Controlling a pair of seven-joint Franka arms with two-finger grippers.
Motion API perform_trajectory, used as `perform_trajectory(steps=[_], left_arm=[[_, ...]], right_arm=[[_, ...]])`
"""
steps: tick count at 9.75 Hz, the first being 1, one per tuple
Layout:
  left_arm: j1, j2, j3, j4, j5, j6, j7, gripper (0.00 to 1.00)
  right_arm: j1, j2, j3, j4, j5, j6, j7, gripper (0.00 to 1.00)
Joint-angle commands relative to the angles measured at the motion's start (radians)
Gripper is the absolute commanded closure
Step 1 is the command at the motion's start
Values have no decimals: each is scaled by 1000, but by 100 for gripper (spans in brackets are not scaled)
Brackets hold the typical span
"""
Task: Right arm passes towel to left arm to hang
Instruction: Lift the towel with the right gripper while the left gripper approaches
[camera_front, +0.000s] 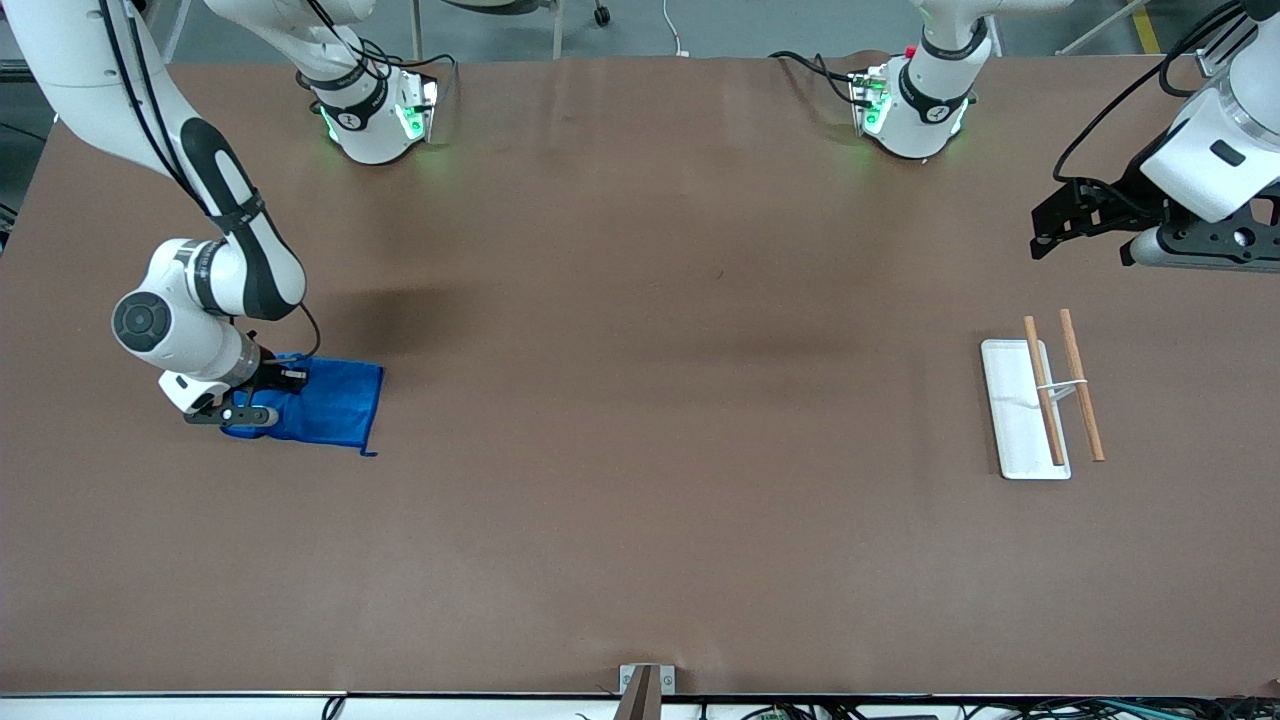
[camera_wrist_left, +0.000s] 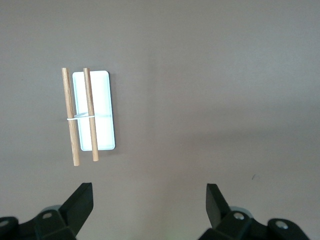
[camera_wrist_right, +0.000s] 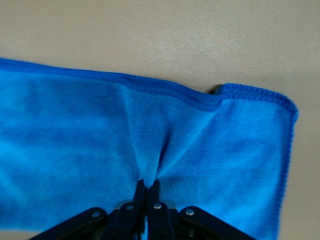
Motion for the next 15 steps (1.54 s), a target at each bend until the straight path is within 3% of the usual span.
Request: perform_trajectory(steps=[1, 2, 6, 9, 11, 15], left_arm=[[-2, 26, 2, -1, 4, 2, 2, 1], [-8, 51, 2, 45, 2, -10, 1, 1], [-39, 144, -10, 139, -4, -33, -28, 1], [-36, 142, -15, 140, -13, -38, -8, 1], [-37, 135, -64, 118, -48, -38, 6, 1], [-10, 111, -83, 29, -394, -62, 59, 0]], right_arm=[[8, -168, 69, 18, 5, -217, -57, 100], [6, -197, 95, 58, 21, -305, -55, 100], [9, -266, 233, 190, 265, -488, -55, 100], [13, -271, 337, 211, 577, -488, -26, 100], [23, -268, 417, 212, 789, -461, -28, 100], [43, -260, 605, 212, 1248, -315, -28, 100]])
